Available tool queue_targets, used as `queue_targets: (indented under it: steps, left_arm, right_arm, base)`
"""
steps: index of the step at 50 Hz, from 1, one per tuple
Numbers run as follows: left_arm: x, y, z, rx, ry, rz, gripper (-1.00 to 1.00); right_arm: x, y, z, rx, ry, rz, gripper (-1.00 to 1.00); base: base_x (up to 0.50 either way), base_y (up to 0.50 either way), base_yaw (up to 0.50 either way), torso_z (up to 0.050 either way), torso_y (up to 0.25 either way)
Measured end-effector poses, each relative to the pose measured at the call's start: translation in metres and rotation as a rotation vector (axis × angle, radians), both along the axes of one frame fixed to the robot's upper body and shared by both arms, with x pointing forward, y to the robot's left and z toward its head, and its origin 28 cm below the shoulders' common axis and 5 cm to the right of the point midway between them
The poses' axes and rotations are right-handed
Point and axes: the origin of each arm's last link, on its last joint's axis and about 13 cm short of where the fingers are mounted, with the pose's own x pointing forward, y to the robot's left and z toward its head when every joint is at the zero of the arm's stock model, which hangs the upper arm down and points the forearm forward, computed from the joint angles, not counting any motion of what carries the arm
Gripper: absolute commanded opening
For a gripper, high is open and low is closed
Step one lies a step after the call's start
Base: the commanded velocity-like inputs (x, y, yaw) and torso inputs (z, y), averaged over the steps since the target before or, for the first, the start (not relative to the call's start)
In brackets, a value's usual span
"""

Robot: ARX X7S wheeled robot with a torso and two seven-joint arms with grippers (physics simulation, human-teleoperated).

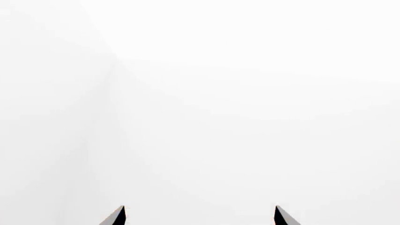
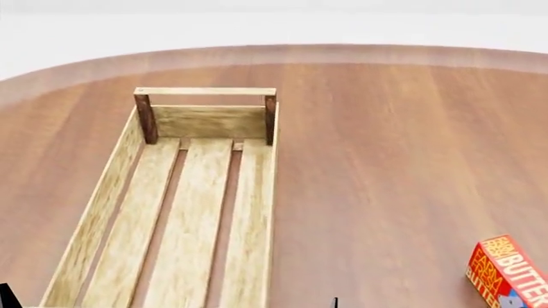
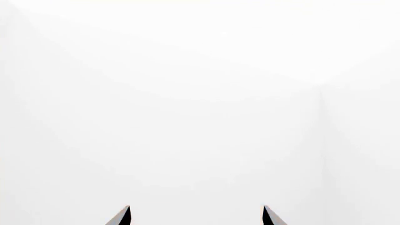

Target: Pick up the cream cheese and put it in the tray.

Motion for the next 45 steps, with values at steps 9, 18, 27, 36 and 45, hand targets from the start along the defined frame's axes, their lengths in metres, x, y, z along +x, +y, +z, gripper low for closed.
queue_targets:
  steps: [9, 18, 27, 36, 45]
  left_arm:
    - [-0.0002, 0.0001, 0.0001, 0.000, -0.001, 0.001, 1.00]
    - [-0.0005, 0.0002, 0.0002, 0.000, -0.002, 0.002, 1.00]
    - [-0.0006, 0.0001, 0.0001, 0.001, -0.003, 0.002, 1.00]
    - [-0.0006, 0.0002, 0.0001, 0.001, -0.005, 0.004, 1.00]
    - [-0.0006, 0.0003, 0.0002, 0.001, -0.005, 0.004, 1.00]
  right_arm:
    - [-0.0001, 0.0002, -0.0002, -0.003, -0.003, -0.003, 1.00]
    - [0.0001, 0.0003, -0.0004, -0.004, -0.004, -0.003, 1.00]
    - [0.0000, 0.0002, -0.0004, -0.005, -0.005, -0.005, 1.00]
    - [-0.0001, 0.0002, -0.0005, -0.005, -0.006, -0.006, 1.00]
    - [-0.0001, 0.0002, -0.0004, -0.004, -0.007, -0.007, 1.00]
  base:
    - [0.12, 0.26, 0.00, 0.000, 0.000]
    - [0.12, 0.26, 0.00, 0.000, 0.000]
    - [0.11, 0.26, 0.00, 0.000, 0.000]
    - [0.12, 0.26, 0.00, 0.000, 0.002]
    - [0.12, 0.26, 0.00, 0.000, 0.000]
